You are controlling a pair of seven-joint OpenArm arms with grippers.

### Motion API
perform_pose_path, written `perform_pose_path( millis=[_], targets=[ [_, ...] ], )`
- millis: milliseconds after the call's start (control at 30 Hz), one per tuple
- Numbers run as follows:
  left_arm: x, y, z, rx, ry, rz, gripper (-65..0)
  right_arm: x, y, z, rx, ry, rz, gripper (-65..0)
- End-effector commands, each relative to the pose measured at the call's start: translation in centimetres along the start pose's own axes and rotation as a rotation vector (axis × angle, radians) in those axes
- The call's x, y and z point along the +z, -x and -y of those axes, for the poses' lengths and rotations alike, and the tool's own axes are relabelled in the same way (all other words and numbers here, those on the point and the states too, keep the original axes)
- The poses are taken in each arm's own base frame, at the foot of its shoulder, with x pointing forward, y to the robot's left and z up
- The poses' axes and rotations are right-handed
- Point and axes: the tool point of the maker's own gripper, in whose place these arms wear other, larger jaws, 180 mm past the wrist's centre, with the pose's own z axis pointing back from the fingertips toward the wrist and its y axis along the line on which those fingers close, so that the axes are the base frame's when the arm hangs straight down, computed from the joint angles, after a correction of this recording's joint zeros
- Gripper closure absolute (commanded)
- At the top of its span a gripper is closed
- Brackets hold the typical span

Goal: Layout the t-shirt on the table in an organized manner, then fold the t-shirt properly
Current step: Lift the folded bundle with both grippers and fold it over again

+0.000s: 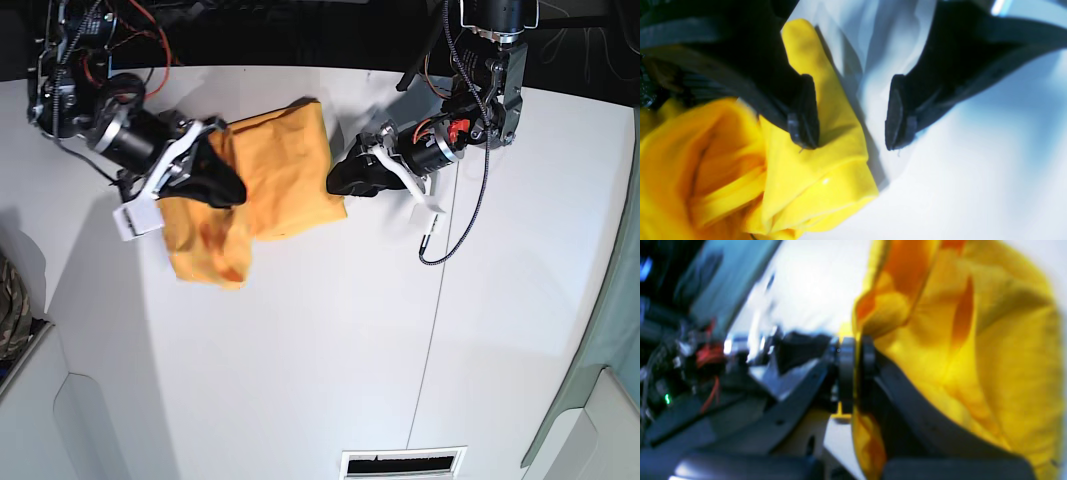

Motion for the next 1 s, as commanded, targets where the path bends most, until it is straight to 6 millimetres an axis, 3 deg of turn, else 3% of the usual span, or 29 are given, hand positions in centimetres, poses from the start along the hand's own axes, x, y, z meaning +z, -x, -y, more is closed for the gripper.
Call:
perform_pose_path(
  millis=[0, 33, 100, 133, 200, 400, 533, 600, 667, 700, 800, 967],
  targets=[
    [0.1, 2.2, -1.2, 0.013, -0.055, -0.092, -35.7, -0.3, -0.2, -1.1, 0.029, -0.029, 0.011, 0.0],
    [0.2, 2.2, -1.3, 0.012, -0.058, -0.092, -35.7, -0.9, 0.8, -1.9, 0.05, -0.04, -0.027, -4.8],
    [0.4, 2.1, -1.6, 0.006, -0.065, -0.093, -35.7, -1.8, 2.0, -3.4, 0.081, -0.075, -0.073, -23.2],
    [0.6, 2.0, -1.9, 0.003, -0.07, -0.094, -35.7, -2.1, 2.2, -4.2, 0.087, -0.096, -0.081, -29.4],
    [0.9, 1.7, -2.1, 0.003, -0.072, -0.087, -35.7, -2.5, 2.0, -5.3, 0.093, -0.128, -0.058, -33.1],
    [3.8, -2.1, -3.0, -0.055, -0.086, -0.019, -35.7, -2.8, -1.2, -5.8, 0.123, -0.142, 0.035, -33.0],
    [6.7, -5.6, -3.3, -0.163, -0.129, 0.024, -34.7, -2.6, -5.1, -3.4, 0.164, -0.05, 0.133, -32.3],
    [7.8, -7.2, -2.1, -0.229, -0.111, 0.05, -24.8, -2.1, -7.6, -1.4, 0.19, 0.032, 0.197, -23.1],
    [8.2, -8.0, 0.4, -0.308, -0.033, 0.057, -10.5, -1.9, -9.6, 0.6, 0.229, 0.105, 0.221, -6.3],
    [8.2, -8.0, 1.6, -0.324, 0.002, 0.057, -6.9, -2.1, -10.3, 1.5, 0.251, 0.137, 0.22, 0.0],
    [7.1, -6.3, 5.3, -0.349, 0.118, 0.028, -4.7, -3.3, -11.6, 4.5, 0.281, 0.207, 0.187, 0.0],
    [3.0, -0.4, 10.9, -0.45, 0.244, -0.11, -4.6, -6.9, -12.1, 9.0, 0.183, 0.208, 0.127, 0.0]
  ],
)
